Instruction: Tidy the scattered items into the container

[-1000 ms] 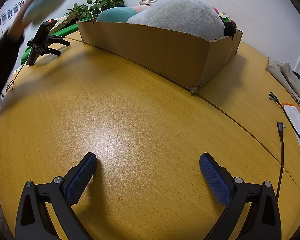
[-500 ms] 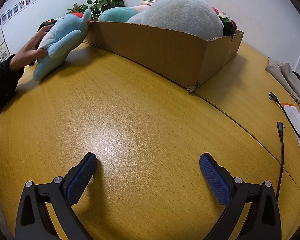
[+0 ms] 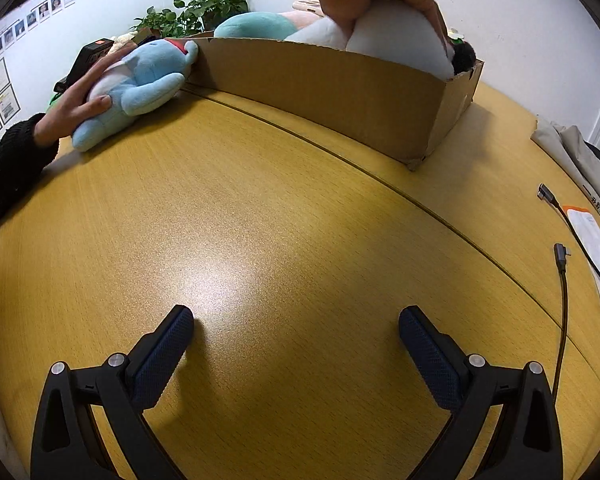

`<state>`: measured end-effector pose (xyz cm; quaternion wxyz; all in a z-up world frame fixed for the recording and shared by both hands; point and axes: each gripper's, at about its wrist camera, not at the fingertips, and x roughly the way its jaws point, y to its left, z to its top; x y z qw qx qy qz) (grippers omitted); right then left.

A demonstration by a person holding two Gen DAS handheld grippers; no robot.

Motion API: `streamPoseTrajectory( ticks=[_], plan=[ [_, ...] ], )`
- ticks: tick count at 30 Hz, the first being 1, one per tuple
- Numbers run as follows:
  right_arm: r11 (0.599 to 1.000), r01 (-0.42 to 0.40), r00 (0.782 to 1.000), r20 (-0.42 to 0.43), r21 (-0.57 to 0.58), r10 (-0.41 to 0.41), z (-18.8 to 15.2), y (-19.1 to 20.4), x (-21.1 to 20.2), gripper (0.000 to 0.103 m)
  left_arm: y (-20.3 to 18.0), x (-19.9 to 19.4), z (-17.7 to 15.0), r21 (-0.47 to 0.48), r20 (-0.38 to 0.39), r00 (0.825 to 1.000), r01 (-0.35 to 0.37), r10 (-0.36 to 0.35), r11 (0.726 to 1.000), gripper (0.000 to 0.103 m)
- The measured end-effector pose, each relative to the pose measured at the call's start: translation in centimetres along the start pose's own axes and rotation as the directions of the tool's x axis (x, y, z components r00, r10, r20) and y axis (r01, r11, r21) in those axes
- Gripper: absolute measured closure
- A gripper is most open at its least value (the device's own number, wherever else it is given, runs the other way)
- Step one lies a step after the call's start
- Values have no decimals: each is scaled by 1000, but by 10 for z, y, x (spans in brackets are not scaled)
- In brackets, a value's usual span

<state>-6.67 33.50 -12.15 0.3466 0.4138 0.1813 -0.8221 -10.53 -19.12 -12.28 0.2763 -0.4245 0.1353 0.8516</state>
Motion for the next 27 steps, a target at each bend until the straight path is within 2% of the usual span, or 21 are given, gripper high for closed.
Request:
streamPoseTrajectory(
  ticks=[27],
  plan=[
    [1000, 0, 1000, 0, 0, 0, 0, 0, 0, 0, -4, 2, 0, -1, 1, 1000, -1, 1, 1000, 13]
  ],
)
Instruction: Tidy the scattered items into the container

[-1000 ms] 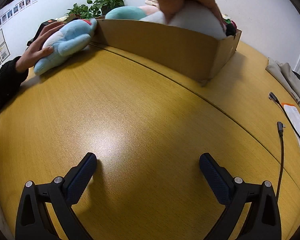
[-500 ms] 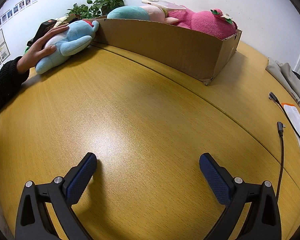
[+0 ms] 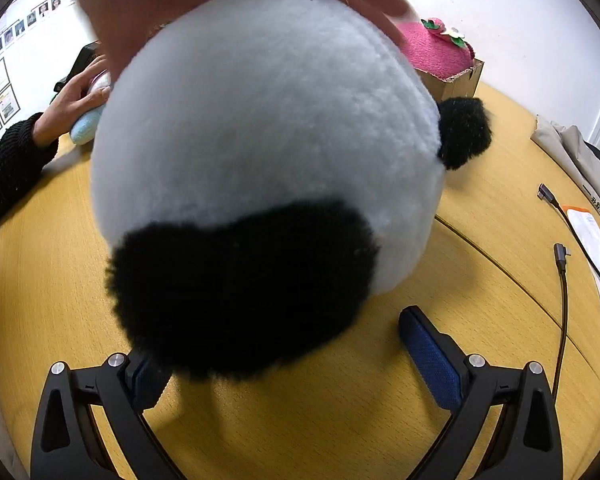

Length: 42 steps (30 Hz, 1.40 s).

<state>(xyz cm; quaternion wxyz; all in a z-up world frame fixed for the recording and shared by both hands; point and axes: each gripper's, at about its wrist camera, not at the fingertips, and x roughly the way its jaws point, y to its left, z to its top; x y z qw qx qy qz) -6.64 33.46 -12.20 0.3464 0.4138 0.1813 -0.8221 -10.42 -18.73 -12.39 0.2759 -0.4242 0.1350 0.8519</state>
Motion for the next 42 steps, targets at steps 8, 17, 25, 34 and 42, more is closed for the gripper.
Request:
streamPoseTrajectory(
  ticks=[8, 17, 25, 34, 42],
  plan=[
    [1000, 0, 1000, 0, 0, 0, 0, -1, 1, 0, 0, 0, 0, 0, 0, 1000, 1, -1, 1000, 13],
    [1000, 0, 1000, 0, 0, 0, 0, -2, 1, 0, 0, 1, 0, 0, 0, 1000, 1, -1, 1000, 13],
    [1000, 0, 1000, 0, 0, 0, 1, -2, 2, 0, 1, 1, 1, 1, -1, 1000, 2, -2, 1000, 13],
    [1000, 0, 1000, 0, 0, 0, 1, -2, 1, 0, -1, 2, 0, 1, -1, 1000, 2, -2, 1000, 13],
    [1000, 0, 1000, 0, 0, 0, 1, -3, 2, 0, 0, 2, 1, 1, -1, 1000, 2, -2, 1000, 13]
  ],
)
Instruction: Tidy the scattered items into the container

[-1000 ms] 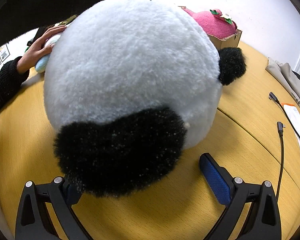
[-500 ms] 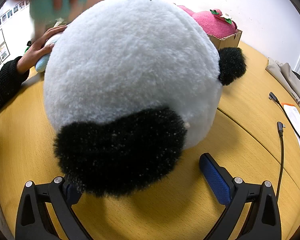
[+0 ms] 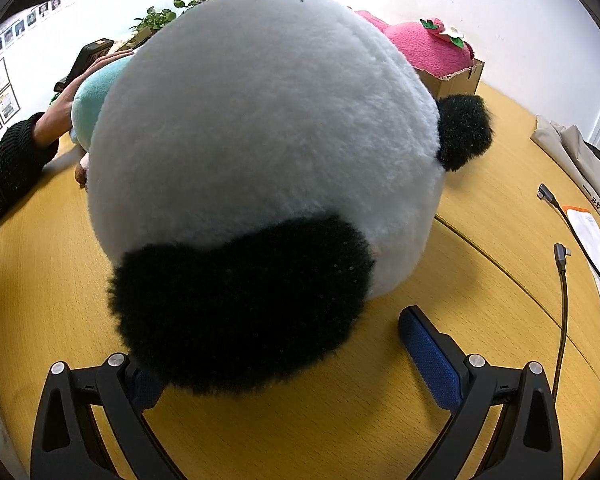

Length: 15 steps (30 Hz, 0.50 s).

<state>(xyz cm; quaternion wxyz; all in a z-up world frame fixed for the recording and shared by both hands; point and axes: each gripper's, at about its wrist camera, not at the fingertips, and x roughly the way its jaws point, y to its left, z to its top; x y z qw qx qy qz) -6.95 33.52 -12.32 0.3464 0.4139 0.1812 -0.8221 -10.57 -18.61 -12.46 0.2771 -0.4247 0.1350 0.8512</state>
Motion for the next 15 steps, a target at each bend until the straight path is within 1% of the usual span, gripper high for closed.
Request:
streamPoseTrajectory(
  ticks=[15],
  plan=[
    [1000, 0, 1000, 0, 0, 0, 0, -1, 1, 0, 1, 0, 1, 0, -1, 1000, 0, 0, 1000, 13]
  ],
)
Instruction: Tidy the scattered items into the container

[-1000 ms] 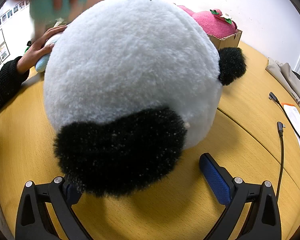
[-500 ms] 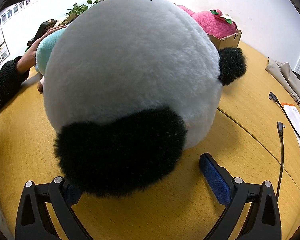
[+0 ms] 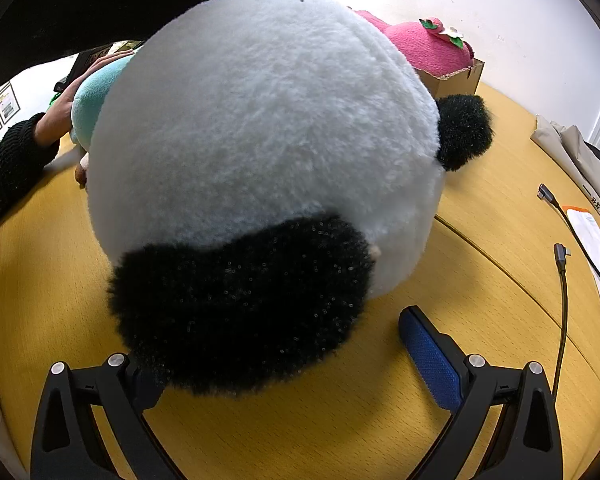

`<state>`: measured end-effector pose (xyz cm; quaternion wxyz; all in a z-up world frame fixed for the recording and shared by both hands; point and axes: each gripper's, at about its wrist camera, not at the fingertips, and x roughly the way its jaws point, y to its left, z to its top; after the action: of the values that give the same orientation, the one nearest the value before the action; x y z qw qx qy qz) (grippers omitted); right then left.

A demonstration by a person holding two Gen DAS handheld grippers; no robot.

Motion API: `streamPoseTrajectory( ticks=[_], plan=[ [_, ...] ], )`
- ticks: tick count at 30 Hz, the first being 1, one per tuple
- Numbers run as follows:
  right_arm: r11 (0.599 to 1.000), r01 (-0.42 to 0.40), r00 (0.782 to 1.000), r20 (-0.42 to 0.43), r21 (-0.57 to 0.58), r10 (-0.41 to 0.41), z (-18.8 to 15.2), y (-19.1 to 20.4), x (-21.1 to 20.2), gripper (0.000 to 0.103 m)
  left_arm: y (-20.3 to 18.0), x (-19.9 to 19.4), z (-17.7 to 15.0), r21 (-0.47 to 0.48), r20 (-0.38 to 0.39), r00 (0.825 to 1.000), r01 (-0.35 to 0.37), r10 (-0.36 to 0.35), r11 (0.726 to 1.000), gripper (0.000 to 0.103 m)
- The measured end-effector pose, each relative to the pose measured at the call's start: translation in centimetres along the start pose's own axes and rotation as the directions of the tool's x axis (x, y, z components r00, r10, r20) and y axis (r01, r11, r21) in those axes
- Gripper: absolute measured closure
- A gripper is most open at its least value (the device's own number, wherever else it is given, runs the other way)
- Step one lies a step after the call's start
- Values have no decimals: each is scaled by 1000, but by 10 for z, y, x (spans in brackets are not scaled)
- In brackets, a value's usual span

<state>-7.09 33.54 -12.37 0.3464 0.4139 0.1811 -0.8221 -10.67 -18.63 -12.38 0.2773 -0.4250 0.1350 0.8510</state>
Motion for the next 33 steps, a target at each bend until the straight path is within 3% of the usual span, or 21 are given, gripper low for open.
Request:
streamPoseTrajectory(
  ticks=[33],
  plan=[
    [1000, 1, 1000, -1, 1, -1, 0, -1, 1, 0, 1, 0, 2, 0, -1, 1000, 0, 0, 1000, 13]
  ],
)
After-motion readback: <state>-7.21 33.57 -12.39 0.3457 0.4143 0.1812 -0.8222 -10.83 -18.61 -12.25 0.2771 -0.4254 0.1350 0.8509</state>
